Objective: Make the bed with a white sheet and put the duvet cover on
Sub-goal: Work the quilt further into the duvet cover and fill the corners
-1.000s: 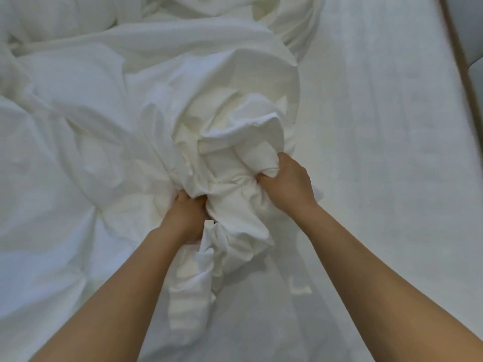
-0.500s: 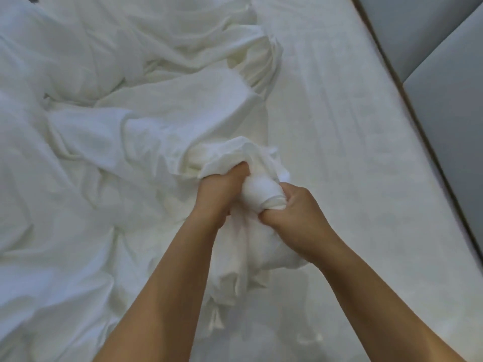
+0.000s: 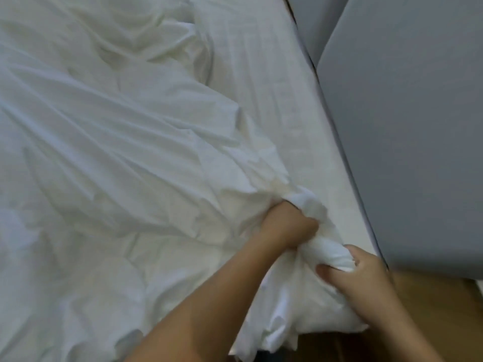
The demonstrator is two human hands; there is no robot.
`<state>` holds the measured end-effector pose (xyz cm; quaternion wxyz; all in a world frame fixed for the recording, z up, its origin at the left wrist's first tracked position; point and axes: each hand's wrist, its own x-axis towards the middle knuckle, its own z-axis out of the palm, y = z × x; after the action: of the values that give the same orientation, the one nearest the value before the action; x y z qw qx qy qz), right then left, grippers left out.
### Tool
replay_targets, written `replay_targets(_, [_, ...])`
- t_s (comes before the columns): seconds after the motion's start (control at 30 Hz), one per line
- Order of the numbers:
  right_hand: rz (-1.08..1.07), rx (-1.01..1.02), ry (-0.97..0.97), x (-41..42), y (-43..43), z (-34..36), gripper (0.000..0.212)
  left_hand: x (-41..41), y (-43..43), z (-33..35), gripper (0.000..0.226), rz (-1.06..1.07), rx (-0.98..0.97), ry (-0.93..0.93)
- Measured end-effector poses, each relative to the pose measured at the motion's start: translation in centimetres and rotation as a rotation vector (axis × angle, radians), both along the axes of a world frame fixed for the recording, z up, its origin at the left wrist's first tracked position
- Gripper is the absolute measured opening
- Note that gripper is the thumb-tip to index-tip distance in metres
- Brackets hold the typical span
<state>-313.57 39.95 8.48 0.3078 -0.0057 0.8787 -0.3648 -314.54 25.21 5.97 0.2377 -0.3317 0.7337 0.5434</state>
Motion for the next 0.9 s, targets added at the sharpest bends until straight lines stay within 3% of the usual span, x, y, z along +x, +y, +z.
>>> replay_targets(0.17, [0.096,0.062,0.039,-0.6,1.3,-5.2,0.012,-0.8,0.7,-3.6,0.034,-0.098,-0.191,-0.046])
replay_targets(0.23, [0.124,0.043,0.049,-1.0,1.6,-5.6,0.013,-1.3,0.6,-4.1,0.021,-0.088,-0.241,-0.019])
replay_targets(0.33, [0.149,0.002,0.165,-1.6,1.8,-4.0,0.018,-1.5,2.0,-2.8,0.013,0.110,-0.210,0.193])
replay_targets(0.43, [0.040,-0.067,0.298,-3.3,3.5,0.2,0.015,-2.9,4.3,1.1,0.033,0.365,-0.091,0.445])
replay_targets(0.53, [-0.201,-0.129,0.368,-5.2,9.1,4.7,0.022,-6.2,8.9,5.0,0.017,0.258,-0.104,0.644])
replay_targets(0.6, [-0.279,-0.032,0.376,-5.8,13.0,4.9,0.028,-8.0,12.9,4.7,0.025,0.032,-0.133,0.602])
replay_targets(0.67, [-0.240,0.164,0.269,-6.1,15.0,1.7,0.022,-8.9,15.6,1.2,0.035,-0.151,-0.131,0.420])
replay_targets(0.77, [-0.114,0.425,0.054,-5.6,15.0,-6.0,0.022,-7.8,16.1,-5.7,0.037,-0.133,-0.052,0.156])
replay_targets(0.9, [-0.126,0.505,0.013,-4.6,14.7,-12.8,0.047,-5.8,15.5,-10.6,0.031,-0.103,-0.074,0.134])
